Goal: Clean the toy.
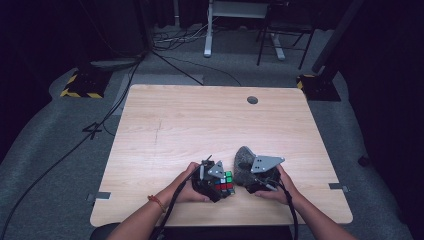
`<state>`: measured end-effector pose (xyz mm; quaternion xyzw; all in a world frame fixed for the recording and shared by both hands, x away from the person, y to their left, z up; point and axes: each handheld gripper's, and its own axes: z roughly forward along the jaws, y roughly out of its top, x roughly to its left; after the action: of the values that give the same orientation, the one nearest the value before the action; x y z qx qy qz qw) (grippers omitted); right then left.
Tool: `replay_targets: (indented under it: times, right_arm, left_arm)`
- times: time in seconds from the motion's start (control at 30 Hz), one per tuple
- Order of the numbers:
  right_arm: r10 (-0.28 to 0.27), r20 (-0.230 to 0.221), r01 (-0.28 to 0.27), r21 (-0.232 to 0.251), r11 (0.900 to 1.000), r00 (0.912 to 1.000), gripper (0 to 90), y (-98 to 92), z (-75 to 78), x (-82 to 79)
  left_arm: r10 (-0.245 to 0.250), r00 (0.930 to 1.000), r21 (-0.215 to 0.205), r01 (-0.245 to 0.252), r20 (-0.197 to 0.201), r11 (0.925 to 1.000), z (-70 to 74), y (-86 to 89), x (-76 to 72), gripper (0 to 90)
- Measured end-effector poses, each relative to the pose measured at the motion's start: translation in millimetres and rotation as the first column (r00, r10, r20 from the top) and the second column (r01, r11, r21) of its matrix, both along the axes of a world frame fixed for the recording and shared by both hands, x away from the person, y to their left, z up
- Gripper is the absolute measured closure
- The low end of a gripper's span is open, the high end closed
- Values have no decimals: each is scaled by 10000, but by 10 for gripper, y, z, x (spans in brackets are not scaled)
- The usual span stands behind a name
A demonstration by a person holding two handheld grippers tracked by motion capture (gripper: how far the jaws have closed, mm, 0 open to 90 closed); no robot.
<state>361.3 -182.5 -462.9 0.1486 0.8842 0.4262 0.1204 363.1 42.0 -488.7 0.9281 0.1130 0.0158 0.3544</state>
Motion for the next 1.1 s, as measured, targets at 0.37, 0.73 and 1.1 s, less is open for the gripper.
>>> replay_targets:
  times: [0.37,0.73,1.1]
  right_arm:
    - [186,284,-192,201,9996,9994,399,121,114,-31]
    - [558,407,-571,328,9978,9976,387,292,180,-82]
    - [80,3,-80,489,9988,10000,383,54,166,-14]
  left_arm:
    - [-146,9999,-59,146,53,9999,8,-11,-8,301]
    - [-390,9984,-179,397,421,9991,43,-33,-46,325]
    - [-416,9972,-153,427,619,9990,40,22,-59,326]
